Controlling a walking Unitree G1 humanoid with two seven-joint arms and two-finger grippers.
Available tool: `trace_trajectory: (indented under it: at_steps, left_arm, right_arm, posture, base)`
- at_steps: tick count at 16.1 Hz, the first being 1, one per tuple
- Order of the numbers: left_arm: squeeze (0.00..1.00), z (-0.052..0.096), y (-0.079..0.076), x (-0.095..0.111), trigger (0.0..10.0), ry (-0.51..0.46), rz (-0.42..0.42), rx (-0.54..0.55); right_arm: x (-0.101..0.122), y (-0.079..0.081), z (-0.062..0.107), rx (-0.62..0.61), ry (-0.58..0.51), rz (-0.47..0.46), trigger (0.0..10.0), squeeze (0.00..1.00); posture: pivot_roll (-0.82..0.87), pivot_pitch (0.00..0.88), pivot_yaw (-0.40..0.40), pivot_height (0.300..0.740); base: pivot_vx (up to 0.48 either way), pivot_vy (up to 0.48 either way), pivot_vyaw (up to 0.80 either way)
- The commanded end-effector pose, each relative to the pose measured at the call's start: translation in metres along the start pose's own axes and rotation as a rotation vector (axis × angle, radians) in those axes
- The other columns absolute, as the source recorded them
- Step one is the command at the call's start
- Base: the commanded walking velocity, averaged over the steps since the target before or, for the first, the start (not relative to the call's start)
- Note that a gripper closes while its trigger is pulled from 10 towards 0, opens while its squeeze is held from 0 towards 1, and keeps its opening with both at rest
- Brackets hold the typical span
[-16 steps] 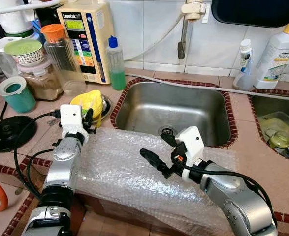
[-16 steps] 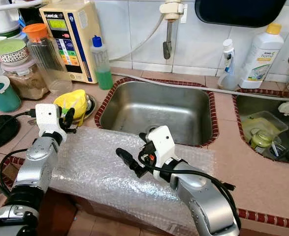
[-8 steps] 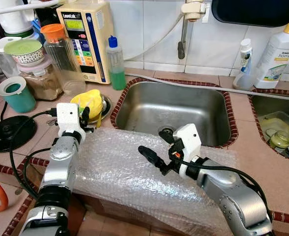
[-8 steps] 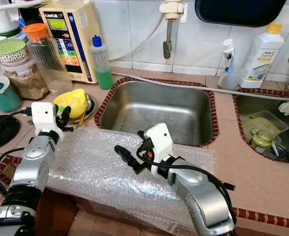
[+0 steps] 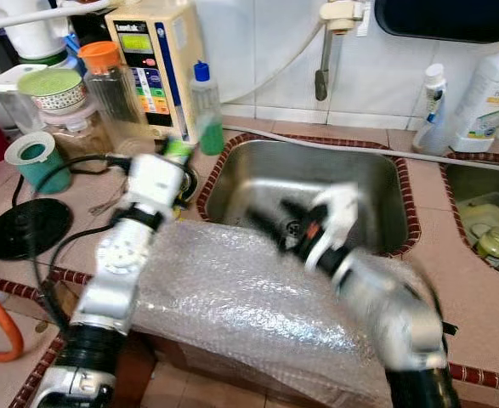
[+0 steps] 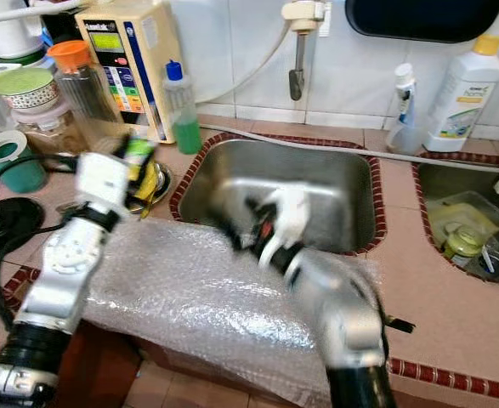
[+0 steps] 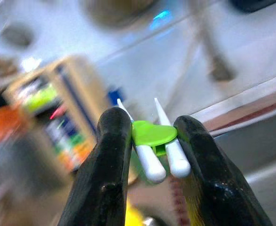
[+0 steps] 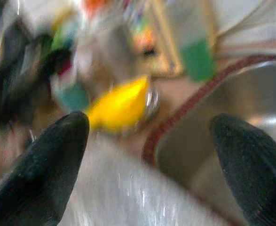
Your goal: Kitchen organization
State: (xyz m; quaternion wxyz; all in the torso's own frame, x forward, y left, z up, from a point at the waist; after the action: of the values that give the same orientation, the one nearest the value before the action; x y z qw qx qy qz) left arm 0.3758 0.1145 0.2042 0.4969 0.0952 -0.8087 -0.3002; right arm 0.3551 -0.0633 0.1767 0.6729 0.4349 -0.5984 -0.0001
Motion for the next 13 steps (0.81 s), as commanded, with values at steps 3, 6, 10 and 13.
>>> trace_trajectory:
  at_steps: [3, 6, 10, 13]
  left_arm:
    - [0.0, 0.012, -0.041, 0.022, 0.0, -0.129, -0.074, -0.186]
    - [0.0, 0.01, -0.057, 0.039, 0.0, -0.207, -0.063, -0.231]
    - [0.0, -0.001, -0.053, 0.058, 0.0, -0.254, -0.045, -0.192]
    - [0.0, -0.004, -0.05, 0.063, 0.0, -0.266, -0.03, -0.18]
  right_arm:
    - [0.042, -0.016, -0.004, -0.024, -0.142, -0.211, 10.0, 0.0]
    - [0.058, -0.026, -0.008, -0.031, -0.213, -0.344, 10.0, 0.0]
    - [0.037, -0.018, -0.025, -0.009, -0.181, -0.523, 10.0, 0.0]
    - [0.035, -0.004, -0.029, 0.053, -0.159, -0.546, 10.0, 0.0]
  posture:
    - [0.09, 0.0, 0.07, 0.74]
    - [0.1, 0.0, 0.069, 0.74]
    - [0.13, 0.0, 0.081, 0.74]
    - [0.13, 0.0, 0.08, 0.74]
  base:
    - [0.0, 0.0, 0.0]
    - [0.0, 0.0, 0.0]
    - [0.0, 0.0, 0.0]
    - [0.0, 0.0, 0.0]
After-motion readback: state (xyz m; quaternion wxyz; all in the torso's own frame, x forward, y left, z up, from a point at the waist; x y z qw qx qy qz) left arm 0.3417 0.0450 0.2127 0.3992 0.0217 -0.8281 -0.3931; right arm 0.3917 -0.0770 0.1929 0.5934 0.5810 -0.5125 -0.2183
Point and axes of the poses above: a point about 5 cm out from each wrist's last joint towards the gripper, its own z axis pointing back from the gripper into the wrist, its own x axis along the axis of the wrist's last joint, y = z × x, the point moved 6 cm from there along -z, pointing out of the wrist towards the gripper, and after that the axes turned 9 degrees about -z, right-handed, at the moved point
